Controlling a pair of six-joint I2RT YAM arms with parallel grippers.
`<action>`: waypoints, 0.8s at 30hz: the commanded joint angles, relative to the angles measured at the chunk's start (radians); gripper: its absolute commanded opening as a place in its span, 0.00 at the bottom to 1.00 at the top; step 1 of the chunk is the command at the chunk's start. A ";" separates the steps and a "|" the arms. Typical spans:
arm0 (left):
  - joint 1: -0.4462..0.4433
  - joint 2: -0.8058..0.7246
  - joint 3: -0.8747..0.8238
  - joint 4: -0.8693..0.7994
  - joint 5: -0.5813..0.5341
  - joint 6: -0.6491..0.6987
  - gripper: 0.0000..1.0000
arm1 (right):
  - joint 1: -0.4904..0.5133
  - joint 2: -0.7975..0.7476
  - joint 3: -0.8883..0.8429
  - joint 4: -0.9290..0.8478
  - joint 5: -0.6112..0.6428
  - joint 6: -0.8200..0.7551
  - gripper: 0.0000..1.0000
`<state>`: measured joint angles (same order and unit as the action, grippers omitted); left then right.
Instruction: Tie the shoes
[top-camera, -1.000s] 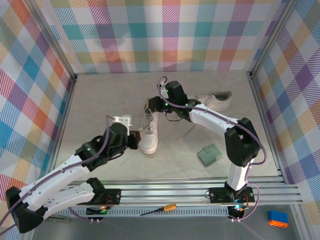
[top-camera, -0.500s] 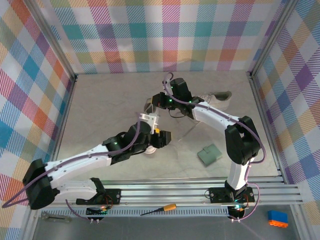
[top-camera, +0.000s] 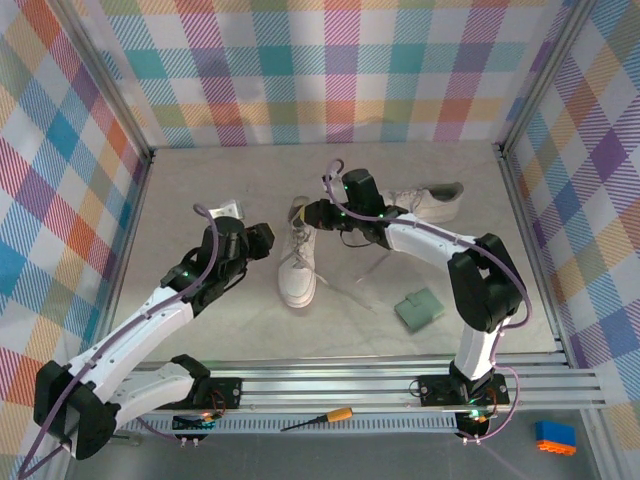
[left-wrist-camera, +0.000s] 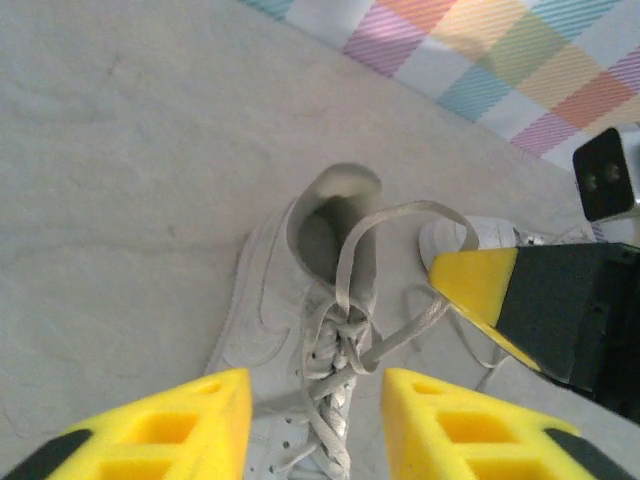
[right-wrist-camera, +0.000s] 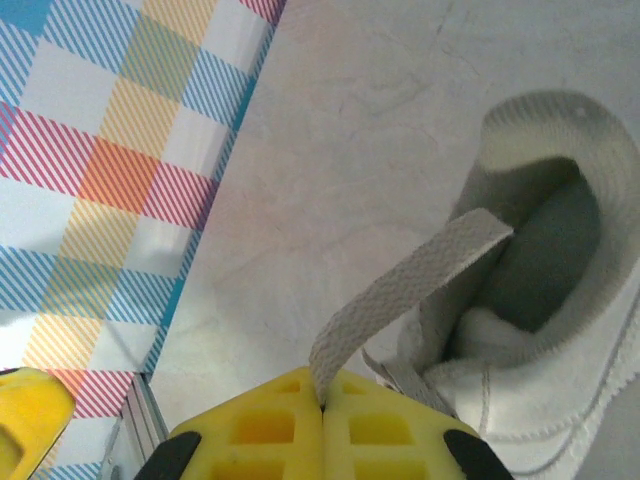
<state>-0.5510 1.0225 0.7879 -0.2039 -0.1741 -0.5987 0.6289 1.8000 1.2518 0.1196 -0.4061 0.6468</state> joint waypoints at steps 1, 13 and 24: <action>0.005 0.016 0.011 0.092 0.170 0.056 0.33 | 0.006 -0.051 -0.026 0.077 -0.011 0.012 0.00; 0.064 0.112 0.017 0.143 0.147 -0.025 0.33 | 0.012 -0.139 -0.178 0.254 -0.142 -0.189 0.00; 0.081 0.122 0.097 0.024 0.088 -0.033 0.56 | 0.014 -0.190 -0.227 0.281 -0.261 -0.372 0.00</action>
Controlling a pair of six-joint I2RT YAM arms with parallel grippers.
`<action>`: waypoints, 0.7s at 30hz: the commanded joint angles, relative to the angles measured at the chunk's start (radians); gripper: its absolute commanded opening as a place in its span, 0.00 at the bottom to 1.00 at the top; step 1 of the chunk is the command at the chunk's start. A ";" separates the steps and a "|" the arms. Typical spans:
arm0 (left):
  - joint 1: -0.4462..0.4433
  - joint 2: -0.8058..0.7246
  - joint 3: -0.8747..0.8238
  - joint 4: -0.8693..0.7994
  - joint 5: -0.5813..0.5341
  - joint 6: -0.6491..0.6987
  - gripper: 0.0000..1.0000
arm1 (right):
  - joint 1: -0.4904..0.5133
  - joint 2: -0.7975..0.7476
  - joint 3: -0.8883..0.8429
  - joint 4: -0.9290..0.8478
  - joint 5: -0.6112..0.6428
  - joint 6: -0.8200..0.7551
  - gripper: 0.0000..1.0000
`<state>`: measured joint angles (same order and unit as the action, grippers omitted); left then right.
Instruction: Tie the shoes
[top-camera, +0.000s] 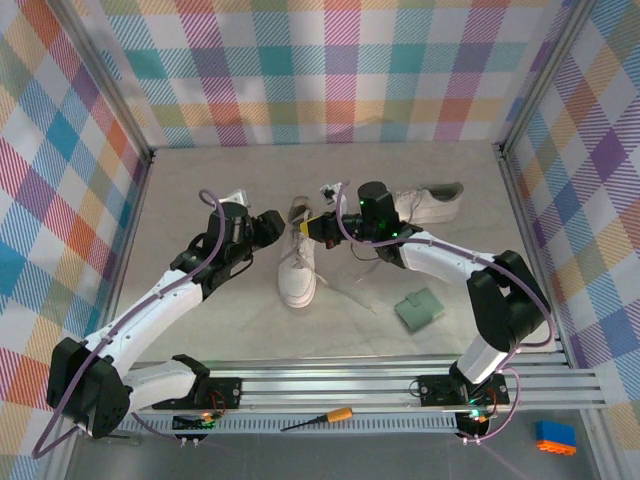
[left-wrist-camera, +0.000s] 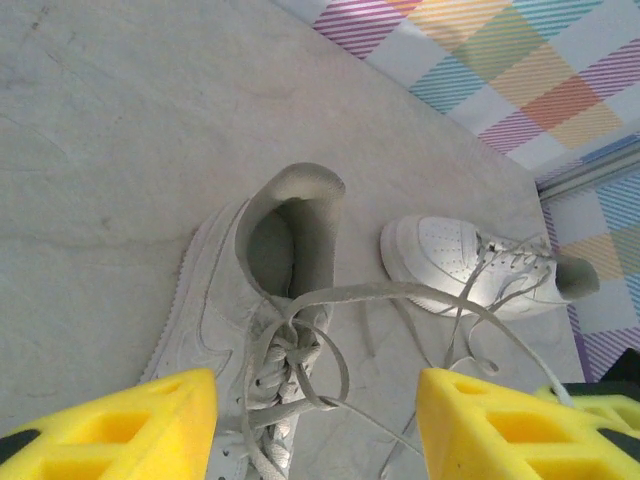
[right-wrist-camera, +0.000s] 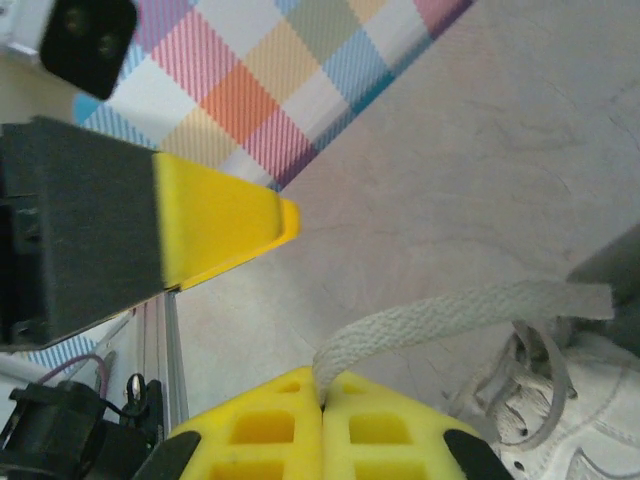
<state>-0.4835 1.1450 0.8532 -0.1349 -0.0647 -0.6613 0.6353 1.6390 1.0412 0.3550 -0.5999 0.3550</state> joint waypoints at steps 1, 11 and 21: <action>0.018 0.005 0.030 -0.044 -0.023 0.052 0.56 | 0.007 -0.031 -0.020 0.054 -0.069 -0.085 0.00; 0.039 0.107 -0.037 0.098 0.119 0.222 0.42 | 0.007 -0.033 -0.049 0.116 -0.055 -0.071 0.00; 0.048 0.286 0.041 0.142 0.178 0.317 0.46 | 0.007 -0.032 -0.045 0.084 -0.065 -0.094 0.00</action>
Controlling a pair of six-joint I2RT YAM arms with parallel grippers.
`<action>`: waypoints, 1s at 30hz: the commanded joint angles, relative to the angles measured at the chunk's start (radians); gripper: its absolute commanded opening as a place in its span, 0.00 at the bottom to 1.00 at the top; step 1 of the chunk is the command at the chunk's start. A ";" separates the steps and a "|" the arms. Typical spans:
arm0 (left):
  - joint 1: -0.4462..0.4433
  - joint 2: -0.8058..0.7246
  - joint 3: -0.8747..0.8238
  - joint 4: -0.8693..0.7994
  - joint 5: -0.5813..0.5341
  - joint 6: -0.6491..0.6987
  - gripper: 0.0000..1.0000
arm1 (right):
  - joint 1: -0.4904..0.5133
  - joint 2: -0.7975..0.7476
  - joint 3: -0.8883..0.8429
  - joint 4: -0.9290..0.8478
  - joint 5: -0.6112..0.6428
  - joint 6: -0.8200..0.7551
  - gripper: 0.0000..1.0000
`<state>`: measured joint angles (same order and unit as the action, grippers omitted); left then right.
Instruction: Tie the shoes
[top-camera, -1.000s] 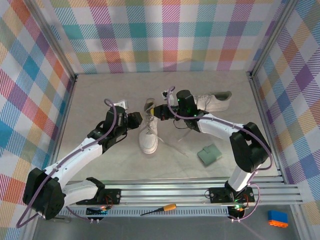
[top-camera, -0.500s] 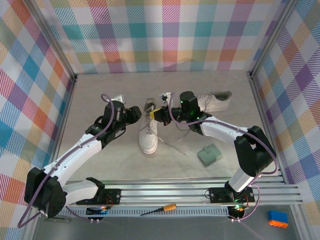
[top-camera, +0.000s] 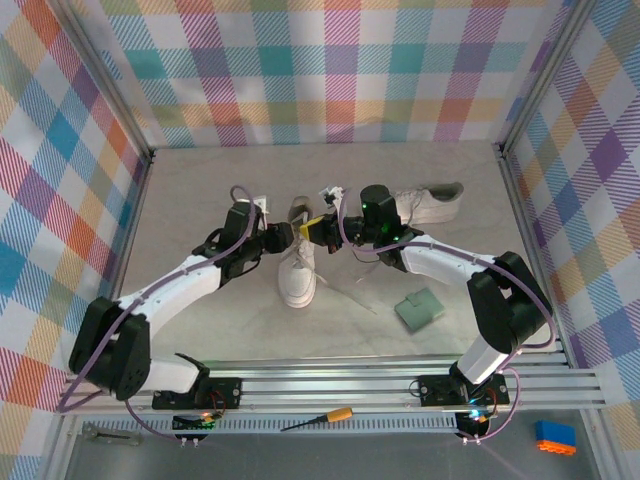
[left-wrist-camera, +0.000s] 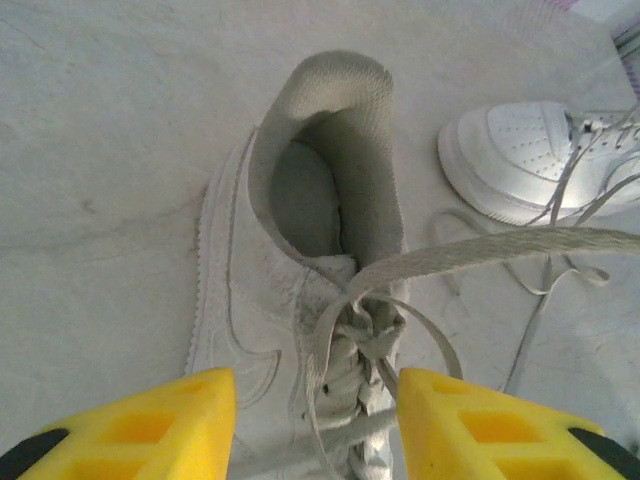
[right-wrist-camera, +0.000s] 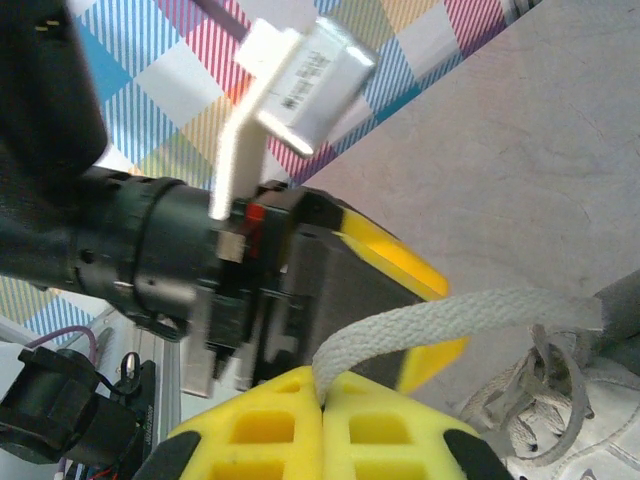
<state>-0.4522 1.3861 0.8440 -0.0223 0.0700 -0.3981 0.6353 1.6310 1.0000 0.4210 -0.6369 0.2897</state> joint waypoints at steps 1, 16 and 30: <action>0.017 0.067 0.063 0.034 0.057 0.058 0.46 | 0.007 -0.023 -0.002 0.015 -0.027 -0.029 0.00; 0.018 0.224 0.190 0.064 0.036 0.058 0.47 | 0.007 -0.024 0.000 0.011 -0.041 -0.023 0.00; 0.022 0.229 0.208 0.094 0.032 0.043 0.28 | 0.019 -0.053 -0.028 -0.002 -0.048 -0.028 0.00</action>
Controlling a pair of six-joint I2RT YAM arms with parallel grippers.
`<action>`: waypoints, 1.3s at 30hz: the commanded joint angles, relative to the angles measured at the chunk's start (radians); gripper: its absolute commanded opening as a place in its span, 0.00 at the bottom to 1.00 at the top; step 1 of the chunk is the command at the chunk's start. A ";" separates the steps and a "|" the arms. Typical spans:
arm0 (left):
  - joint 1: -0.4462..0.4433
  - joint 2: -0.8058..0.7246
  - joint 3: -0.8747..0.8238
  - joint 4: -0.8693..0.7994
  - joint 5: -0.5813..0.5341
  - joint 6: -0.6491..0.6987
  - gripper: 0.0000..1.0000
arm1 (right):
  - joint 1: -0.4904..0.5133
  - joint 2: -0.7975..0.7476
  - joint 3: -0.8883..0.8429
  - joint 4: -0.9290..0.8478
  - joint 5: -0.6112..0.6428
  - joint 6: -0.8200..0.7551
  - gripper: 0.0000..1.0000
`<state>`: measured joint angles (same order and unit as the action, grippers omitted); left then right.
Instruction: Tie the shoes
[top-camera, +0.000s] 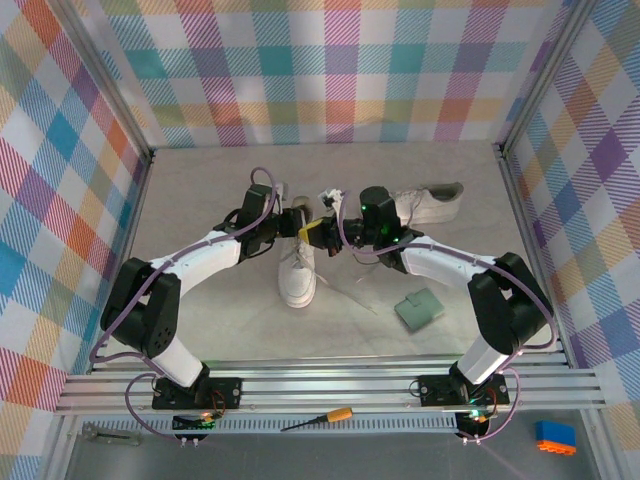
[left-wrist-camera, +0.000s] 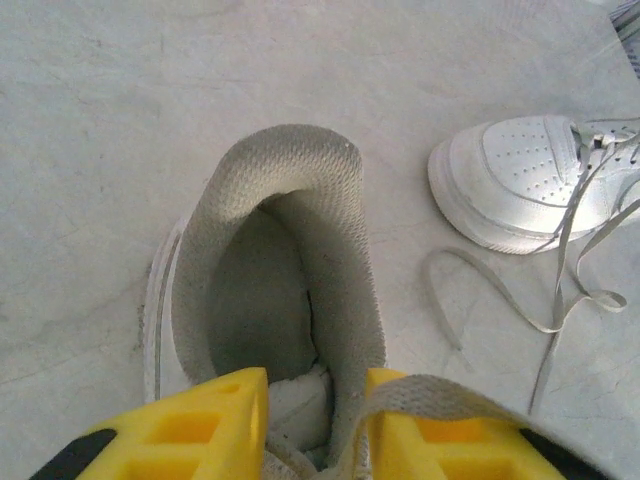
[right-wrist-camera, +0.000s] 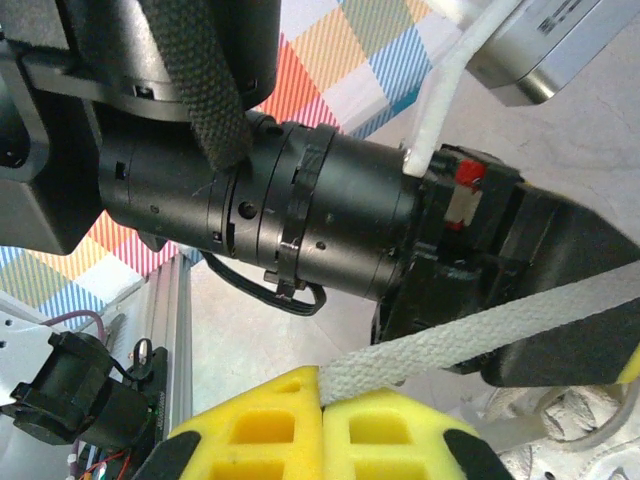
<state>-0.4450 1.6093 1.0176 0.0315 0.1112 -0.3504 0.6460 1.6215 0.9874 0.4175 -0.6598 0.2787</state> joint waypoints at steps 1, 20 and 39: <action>0.015 0.003 0.032 0.047 -0.005 -0.006 0.27 | 0.009 -0.045 -0.020 0.001 -0.022 -0.016 0.00; 0.029 -0.067 -0.023 0.089 0.037 -0.005 0.05 | 0.036 0.024 -0.012 -0.145 0.110 -0.024 0.00; 0.052 -0.034 0.034 -0.039 0.055 -0.032 0.00 | 0.101 -0.151 -0.105 -0.268 0.663 -0.019 0.50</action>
<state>-0.4068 1.5574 0.9928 0.0517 0.1570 -0.3630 0.7177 1.5227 0.9150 0.1780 -0.1925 0.2783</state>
